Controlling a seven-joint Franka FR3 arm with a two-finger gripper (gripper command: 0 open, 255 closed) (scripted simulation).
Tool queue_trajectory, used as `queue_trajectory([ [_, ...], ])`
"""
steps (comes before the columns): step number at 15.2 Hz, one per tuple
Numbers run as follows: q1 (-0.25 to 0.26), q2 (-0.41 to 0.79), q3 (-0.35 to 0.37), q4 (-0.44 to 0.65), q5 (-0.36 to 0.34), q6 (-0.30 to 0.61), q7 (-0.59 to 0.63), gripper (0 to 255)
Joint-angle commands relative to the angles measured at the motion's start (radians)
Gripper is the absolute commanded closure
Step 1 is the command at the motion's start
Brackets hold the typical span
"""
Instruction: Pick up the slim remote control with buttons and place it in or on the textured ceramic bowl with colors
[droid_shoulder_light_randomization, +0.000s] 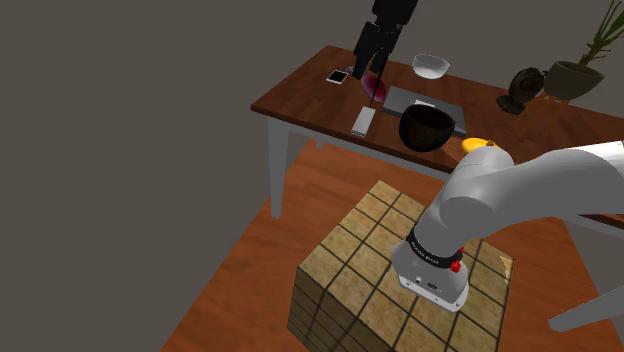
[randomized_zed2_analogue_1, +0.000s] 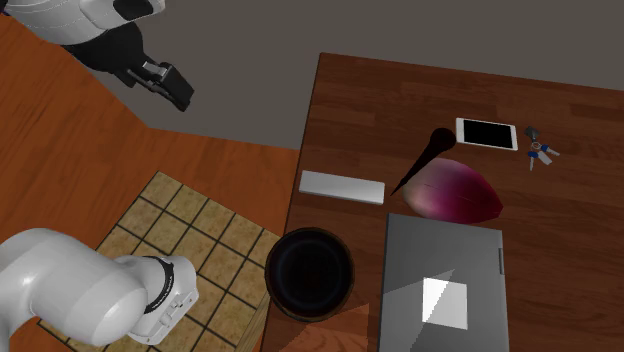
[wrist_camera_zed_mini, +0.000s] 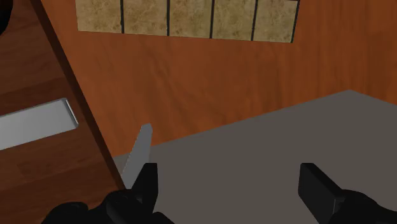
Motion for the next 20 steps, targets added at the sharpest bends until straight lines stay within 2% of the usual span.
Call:
queue_trajectory([
  [1, 0.0, 0.0, 0.0, 0.0, 0.0, 0.0, 0.0, 0],
  [10, -0.116, 0.226, -0.033, -0.022, -0.041, 0.222, 0.153, 0],
  [20, -0.234, 0.49, -0.093, 0.012, -0.079, 0.421, 0.326, 0],
])
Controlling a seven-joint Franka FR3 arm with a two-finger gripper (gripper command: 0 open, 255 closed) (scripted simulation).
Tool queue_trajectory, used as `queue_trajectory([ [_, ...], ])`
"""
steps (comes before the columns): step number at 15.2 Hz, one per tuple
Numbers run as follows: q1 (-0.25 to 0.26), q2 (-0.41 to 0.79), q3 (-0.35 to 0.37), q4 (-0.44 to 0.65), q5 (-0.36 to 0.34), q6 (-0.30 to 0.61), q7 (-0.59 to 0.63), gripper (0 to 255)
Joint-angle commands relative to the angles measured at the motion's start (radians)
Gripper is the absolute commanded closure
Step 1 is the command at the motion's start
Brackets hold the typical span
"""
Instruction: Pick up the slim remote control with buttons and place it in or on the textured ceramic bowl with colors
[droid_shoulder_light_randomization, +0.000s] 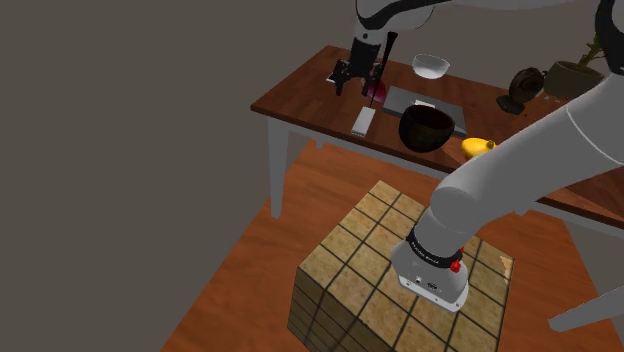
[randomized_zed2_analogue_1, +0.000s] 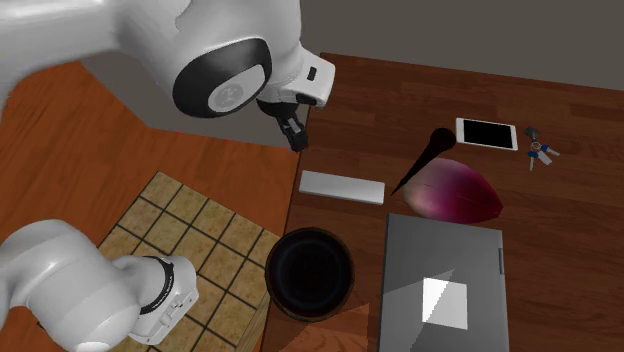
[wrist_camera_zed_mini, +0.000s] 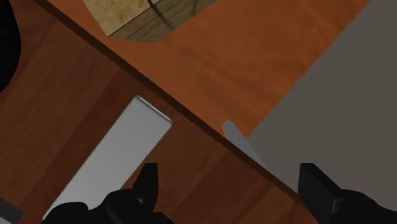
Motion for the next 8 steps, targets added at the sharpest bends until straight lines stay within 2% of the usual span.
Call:
queue_trajectory([
  [1, -0.022, 0.055, -0.014, 0.014, -0.006, 0.035, 0.036, 0],
  [8, -0.095, 0.232, -0.072, 0.061, -0.016, 0.142, 0.15, 0],
])
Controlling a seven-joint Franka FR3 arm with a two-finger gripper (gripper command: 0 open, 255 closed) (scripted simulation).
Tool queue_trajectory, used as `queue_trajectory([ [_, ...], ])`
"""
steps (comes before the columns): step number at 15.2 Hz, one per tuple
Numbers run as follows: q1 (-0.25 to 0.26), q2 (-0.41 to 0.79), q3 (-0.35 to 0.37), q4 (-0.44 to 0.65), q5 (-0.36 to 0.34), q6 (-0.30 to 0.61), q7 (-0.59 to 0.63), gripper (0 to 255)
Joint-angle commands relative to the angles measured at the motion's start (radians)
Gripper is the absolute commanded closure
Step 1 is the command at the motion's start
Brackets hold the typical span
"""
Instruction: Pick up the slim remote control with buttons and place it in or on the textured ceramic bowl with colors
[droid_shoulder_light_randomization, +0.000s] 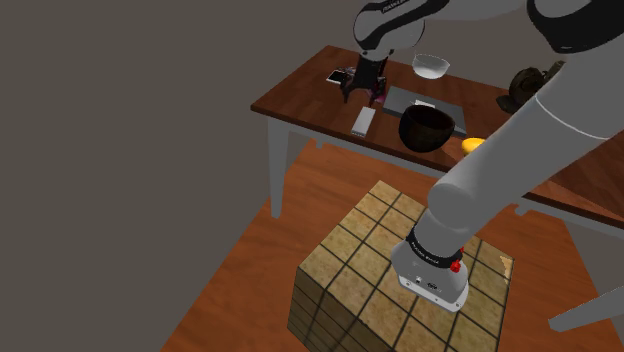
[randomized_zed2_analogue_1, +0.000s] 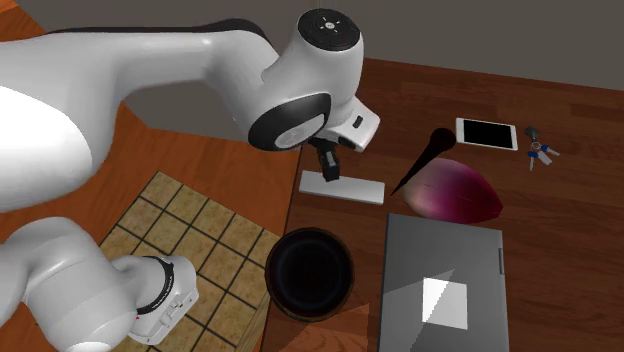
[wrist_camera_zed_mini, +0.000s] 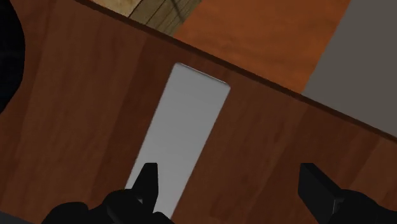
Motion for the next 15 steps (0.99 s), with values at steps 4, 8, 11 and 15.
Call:
queue_trajectory([
  [4, -0.05, 0.123, -0.047, 0.042, 0.003, 0.063, 0.077, 0],
  [8, -0.063, 0.171, -0.06, 0.041, 0.011, 0.106, 0.093, 0],
  [11, -0.064, 0.196, -0.061, 0.025, 0.019, 0.146, 0.086, 0],
  [15, -0.065, 0.218, -0.061, 0.013, 0.028, 0.18, 0.08, 0],
])
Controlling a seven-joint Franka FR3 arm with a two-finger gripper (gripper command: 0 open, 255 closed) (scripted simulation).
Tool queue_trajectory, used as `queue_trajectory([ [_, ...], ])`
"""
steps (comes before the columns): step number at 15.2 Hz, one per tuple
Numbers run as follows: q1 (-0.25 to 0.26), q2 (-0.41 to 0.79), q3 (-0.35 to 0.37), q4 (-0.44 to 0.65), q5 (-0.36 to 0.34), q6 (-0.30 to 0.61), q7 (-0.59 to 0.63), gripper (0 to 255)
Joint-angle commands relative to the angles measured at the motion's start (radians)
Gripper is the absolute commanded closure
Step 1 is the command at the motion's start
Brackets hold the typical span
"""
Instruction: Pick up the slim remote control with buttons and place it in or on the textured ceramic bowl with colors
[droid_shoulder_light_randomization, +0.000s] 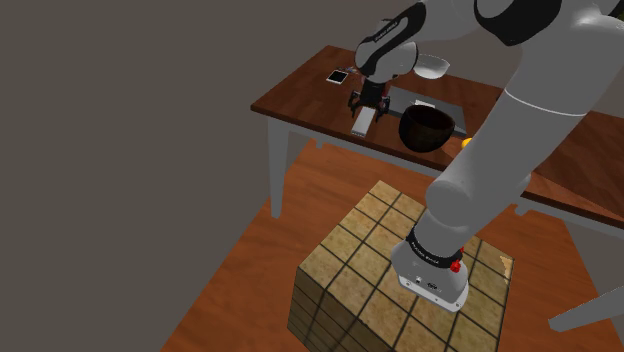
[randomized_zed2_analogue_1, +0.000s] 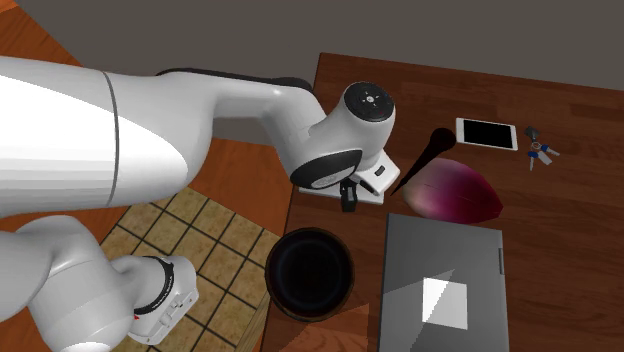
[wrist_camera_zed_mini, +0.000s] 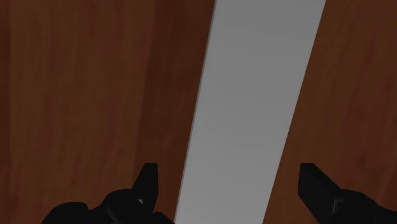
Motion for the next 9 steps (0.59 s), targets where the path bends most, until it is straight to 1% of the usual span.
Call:
queue_trajectory([
  [1, 0.0, 0.003, 0.0, -0.002, 0.001, 0.006, -0.001, 0],
  [6, 0.0, 0.003, 0.0, -0.002, 0.001, 0.005, -0.001, 0],
  [7, 0.0, 0.003, 0.0, -0.002, 0.001, 0.005, -0.001, 255],
  [9, 0.0, 0.003, 0.0, -0.002, 0.001, 0.005, -0.001, 255],
])
